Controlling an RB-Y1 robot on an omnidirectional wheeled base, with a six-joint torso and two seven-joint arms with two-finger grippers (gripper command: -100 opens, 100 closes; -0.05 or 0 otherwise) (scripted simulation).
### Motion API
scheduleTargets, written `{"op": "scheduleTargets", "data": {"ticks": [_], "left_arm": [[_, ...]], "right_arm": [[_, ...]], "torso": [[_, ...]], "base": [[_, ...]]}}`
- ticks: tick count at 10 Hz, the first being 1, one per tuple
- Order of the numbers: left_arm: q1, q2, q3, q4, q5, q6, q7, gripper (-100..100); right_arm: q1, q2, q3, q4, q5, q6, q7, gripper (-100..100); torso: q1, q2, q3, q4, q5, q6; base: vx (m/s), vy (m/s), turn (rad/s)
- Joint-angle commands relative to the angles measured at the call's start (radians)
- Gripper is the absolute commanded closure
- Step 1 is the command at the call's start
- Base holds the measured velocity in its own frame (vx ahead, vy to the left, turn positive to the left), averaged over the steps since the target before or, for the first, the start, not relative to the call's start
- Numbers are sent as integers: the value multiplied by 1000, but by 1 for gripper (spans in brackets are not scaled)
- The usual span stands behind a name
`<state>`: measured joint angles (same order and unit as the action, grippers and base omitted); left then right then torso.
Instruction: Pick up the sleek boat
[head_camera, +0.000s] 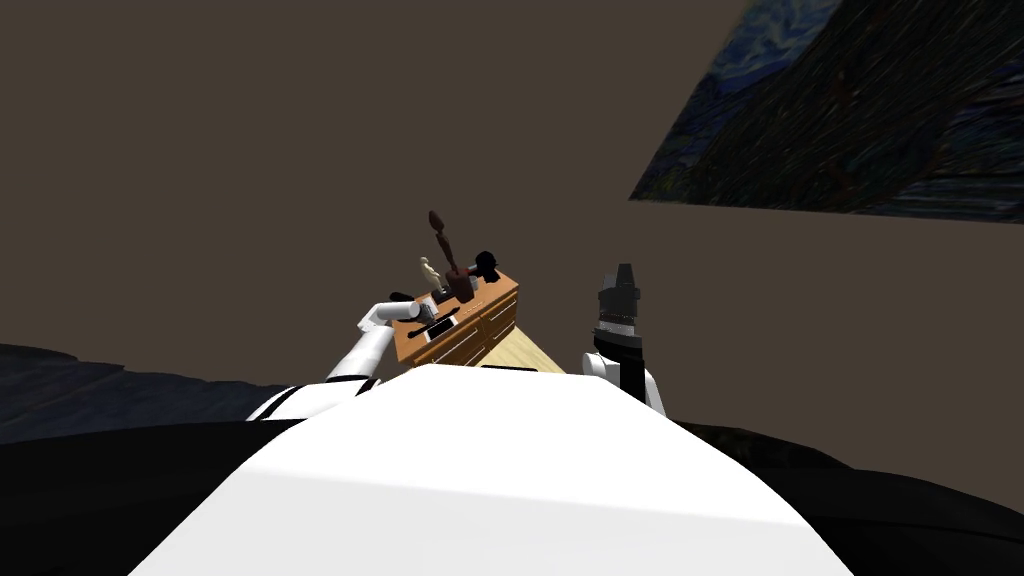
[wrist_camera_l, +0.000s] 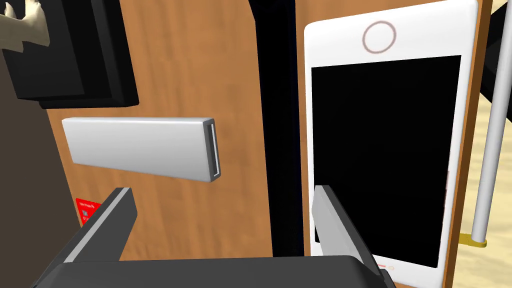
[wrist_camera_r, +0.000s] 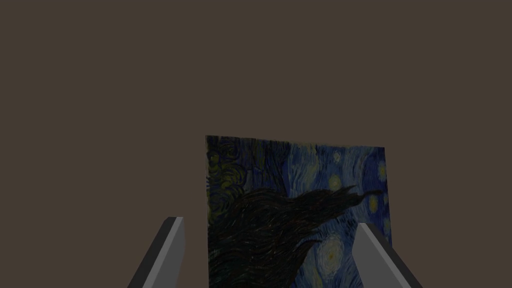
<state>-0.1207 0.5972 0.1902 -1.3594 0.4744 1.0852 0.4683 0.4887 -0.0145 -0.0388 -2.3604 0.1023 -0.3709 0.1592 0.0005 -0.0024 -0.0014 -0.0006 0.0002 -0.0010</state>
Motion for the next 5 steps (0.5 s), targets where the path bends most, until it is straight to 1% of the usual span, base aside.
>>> {"op": "scheduleTargets", "data": {"ticks": [1,2,3,4,5], "left_arm": [[-18,13,3,44,25,50,11,-100],[-18,13,3,44,25,80,11,-100],[-33,23,6,79,46,112,19,-100],[-33,23,6,79,46,136,19,-100],[-47,32,8,112,66,167,26,-100]], "right_arm": [[0,0,0,0,0,0,0,0],[0,0,0,0,0,0,0,0],[0,0,0,0,0,0,0,0],[0,0,0,0,0,0,0,0],[0,0,0,0,0,0,0,0]], "torso": [[0,0,0,0,0,0],[0,0,0,0,0,0],[0,0,0,0,0,0],[0,-1,0,0,0,0],[0,0,0,0,0,0]], "base": [[34,8,-78],[34,7,-34],[46,5,-56],[35,6,-32],[37,14,-55]]}}
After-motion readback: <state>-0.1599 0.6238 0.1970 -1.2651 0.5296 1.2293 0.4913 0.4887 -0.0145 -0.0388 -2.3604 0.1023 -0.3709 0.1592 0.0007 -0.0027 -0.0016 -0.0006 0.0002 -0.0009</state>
